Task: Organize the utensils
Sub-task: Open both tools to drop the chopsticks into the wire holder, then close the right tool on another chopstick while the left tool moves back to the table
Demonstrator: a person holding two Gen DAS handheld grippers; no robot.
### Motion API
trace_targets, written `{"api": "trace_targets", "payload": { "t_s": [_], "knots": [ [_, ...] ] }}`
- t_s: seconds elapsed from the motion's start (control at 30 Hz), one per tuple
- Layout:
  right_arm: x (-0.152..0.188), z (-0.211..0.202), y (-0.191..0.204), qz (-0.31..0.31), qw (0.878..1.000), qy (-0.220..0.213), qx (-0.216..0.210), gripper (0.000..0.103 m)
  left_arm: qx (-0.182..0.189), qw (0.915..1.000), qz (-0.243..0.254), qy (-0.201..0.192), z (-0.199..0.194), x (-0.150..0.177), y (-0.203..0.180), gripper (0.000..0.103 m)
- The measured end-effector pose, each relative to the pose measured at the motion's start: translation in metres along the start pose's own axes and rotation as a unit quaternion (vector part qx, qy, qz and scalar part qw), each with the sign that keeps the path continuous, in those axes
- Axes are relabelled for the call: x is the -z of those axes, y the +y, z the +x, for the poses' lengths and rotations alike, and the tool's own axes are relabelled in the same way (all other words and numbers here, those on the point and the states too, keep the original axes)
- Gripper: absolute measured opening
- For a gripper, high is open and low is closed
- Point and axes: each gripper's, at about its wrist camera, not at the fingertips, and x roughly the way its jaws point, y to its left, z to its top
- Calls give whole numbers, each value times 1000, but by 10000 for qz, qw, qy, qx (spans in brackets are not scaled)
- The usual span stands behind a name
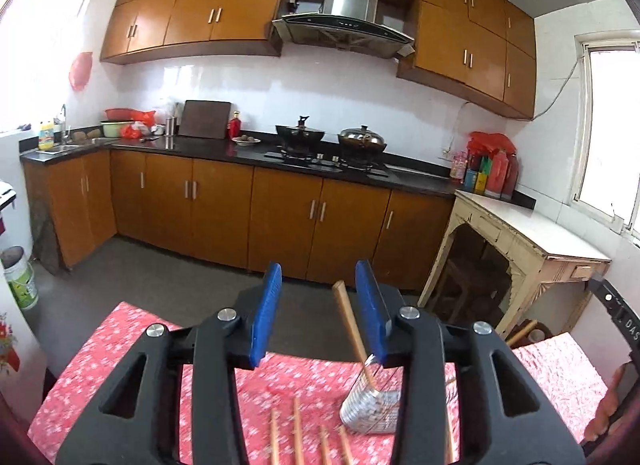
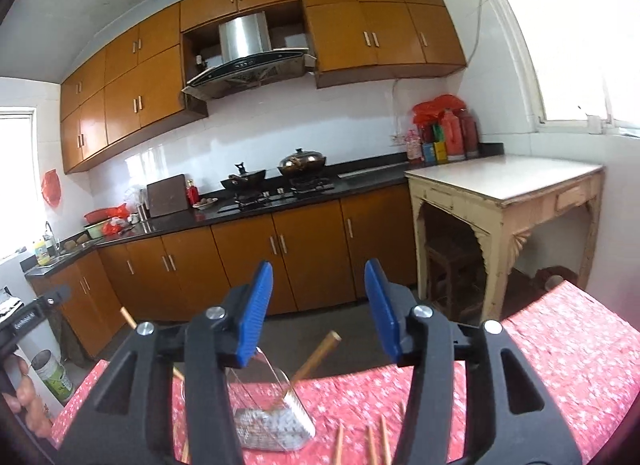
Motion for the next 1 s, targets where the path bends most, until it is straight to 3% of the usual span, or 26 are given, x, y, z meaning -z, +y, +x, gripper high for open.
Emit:
{"api": "trace_targets", "payload": {
  "t_s": [0.27, 0.43, 0.67, 0.93, 1.0],
  "knots": [
    [58, -32, -49, 38, 9973, 576, 447, 48, -376, 9990, 172, 148, -35, 52, 37, 52],
    [125, -34, -78, 83, 9882, 1386, 642, 48, -507, 9976, 239, 413, -45, 99, 50, 57],
    [209, -34, -95, -68, 9658, 2502, 684, 28, -549, 9937, 451, 866, -50, 157, 53, 59],
    [243, -35, -92, -216, 9555, 2864, 678, 26, -448, 9913, 543, 1108, -61, 191, 53, 63],
    [246, -33, -89, -308, 9531, 2926, 718, 21, -419, 9906, 609, 1148, -63, 197, 51, 64]
  ]
}}
